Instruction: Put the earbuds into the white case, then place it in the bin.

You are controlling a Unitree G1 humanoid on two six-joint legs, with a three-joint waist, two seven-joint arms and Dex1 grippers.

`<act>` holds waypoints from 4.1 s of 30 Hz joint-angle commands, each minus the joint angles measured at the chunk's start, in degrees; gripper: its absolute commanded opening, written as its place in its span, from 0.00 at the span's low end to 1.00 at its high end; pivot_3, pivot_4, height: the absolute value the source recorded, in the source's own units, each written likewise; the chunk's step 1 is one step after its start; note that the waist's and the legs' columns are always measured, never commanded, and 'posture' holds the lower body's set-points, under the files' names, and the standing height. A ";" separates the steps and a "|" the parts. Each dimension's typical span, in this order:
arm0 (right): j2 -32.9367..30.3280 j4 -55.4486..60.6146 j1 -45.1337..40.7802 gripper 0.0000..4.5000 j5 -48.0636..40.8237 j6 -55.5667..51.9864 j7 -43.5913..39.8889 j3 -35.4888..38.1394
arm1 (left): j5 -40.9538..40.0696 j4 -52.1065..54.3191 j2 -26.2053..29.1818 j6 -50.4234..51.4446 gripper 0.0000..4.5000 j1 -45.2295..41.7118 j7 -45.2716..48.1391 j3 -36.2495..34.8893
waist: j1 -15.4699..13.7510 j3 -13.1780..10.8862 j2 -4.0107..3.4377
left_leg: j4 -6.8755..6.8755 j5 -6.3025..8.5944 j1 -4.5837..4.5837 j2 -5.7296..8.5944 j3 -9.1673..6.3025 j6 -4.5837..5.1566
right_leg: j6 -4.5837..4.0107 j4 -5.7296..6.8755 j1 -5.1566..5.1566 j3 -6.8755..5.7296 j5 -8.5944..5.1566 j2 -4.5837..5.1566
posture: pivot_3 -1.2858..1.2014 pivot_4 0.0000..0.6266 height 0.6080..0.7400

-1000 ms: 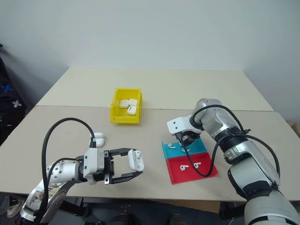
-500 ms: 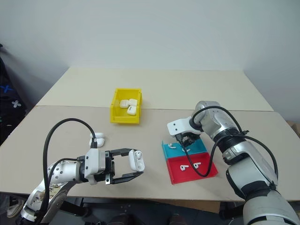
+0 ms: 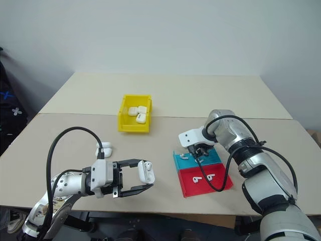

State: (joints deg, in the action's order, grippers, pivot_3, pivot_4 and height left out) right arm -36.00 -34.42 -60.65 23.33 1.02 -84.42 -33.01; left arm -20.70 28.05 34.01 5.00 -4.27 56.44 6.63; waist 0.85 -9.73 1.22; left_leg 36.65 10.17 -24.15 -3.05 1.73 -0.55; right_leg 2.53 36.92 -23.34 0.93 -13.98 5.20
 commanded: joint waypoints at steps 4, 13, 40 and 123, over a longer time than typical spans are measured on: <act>-0.29 0.94 0.14 0.31 -0.31 0.92 -0.02 1.11 | -0.55 1.00 -0.21 -1.64 0.62 -0.80 0.24 -0.21 | 0.00 0.00 0.00 | 0.00 0.00 0.00 0.00 0.00 0.00 | 0.00 0.00 0.00 0.00 0.00 0.00 | 0.52 0.24 1.00; -0.50 0.47 0.33 0.31 -0.01 2.11 0.11 0.91 | -0.21 0.52 -0.41 -2.18 0.62 -0.87 0.42 -0.01 | 0.01 0.00 0.00 | 0.00 0.00 0.01 0.00 0.00 0.00 | 0.00 0.00 0.01 0.00 0.00 0.00 | 0.52 0.24 1.00; -6.52 15.53 5.17 0.31 -4.88 -4.92 -0.49 7.62 | -0.86 -1.85 -1.39 -3.00 0.62 -3.47 1.74 0.60 | -0.04 0.00 0.00 | 0.00 0.00 -0.02 0.01 0.00 0.00 | 0.00 -0.02 -0.01 0.00 0.00 0.01 | 0.52 0.24 1.00; 1.81 -12.91 -5.34 0.14 1.96 22.83 0.85 1.36 | 0.46 -0.42 -0.88 -3.43 0.62 -1.20 -0.37 1.22 | 0.04 0.00 -0.01 | 0.00 0.00 0.03 0.00 0.00 0.00 | -0.01 0.04 0.03 0.00 0.00 0.00 | 0.52 0.24 1.00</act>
State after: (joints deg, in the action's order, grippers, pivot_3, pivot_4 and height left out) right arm -33.40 -48.29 -65.36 25.21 23.44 -83.68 -32.24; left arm -19.84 25.50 33.08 2.64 -5.52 56.28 8.07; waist 0.89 -9.72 1.21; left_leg 36.66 10.16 -24.12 -3.05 1.73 -0.56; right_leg 2.52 36.97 -23.31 0.93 -13.98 5.19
